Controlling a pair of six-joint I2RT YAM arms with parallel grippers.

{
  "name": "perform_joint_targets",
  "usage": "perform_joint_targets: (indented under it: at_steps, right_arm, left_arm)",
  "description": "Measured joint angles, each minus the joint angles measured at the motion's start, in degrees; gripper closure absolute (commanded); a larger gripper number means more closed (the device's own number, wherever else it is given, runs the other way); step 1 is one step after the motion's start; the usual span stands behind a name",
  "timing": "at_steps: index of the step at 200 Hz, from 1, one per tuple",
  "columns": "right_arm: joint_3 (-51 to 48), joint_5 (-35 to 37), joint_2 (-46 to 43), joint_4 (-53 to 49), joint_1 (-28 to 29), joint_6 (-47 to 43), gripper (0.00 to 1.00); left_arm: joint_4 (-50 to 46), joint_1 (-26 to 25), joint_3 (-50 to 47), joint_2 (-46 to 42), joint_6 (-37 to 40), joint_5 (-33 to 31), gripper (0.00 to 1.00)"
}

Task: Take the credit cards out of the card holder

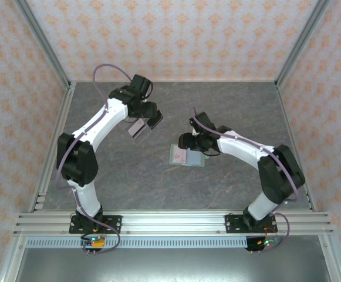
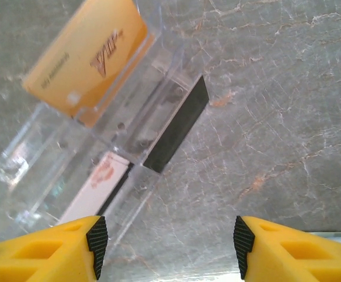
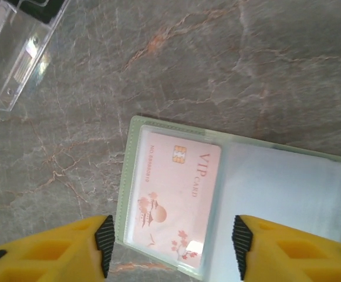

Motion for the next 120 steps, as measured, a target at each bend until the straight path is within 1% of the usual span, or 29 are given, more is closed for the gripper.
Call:
perform_joint_targets:
  at_steps: [12,33,62,94,120]
  right_arm:
    - [0.6,-0.9,1.5,-0.1,0.3,0.0,0.55]
    - [1.2,-2.7,4.1,-0.1,0.5,1.2,0.59]
    - [1.7,-3.7,7.1,-0.1,0.5,3.1,0.6]
    - [1.7,-3.9,8.3,-0.6,0.2,4.6,0.61]
    - [2.1,-3.8,9.0,-1.4,-0.6,5.4,0.61]
  left_arm:
    - [1.9,-1.5,-3.7,-1.2,-2.6,0.3,0.39]
    - [3.8,-4.2,-8.2,-1.9,-6.3,1.0,0.39]
    - [7.3,-7.6,-13.3,-2.3,-11.0,1.8,0.37]
    - [10.5,-8.4,-18.3,-3.3,-15.0,3.8,0.37]
    - [11.6,-8.4,-19.3,-3.3,-16.7,4.9,0.38]
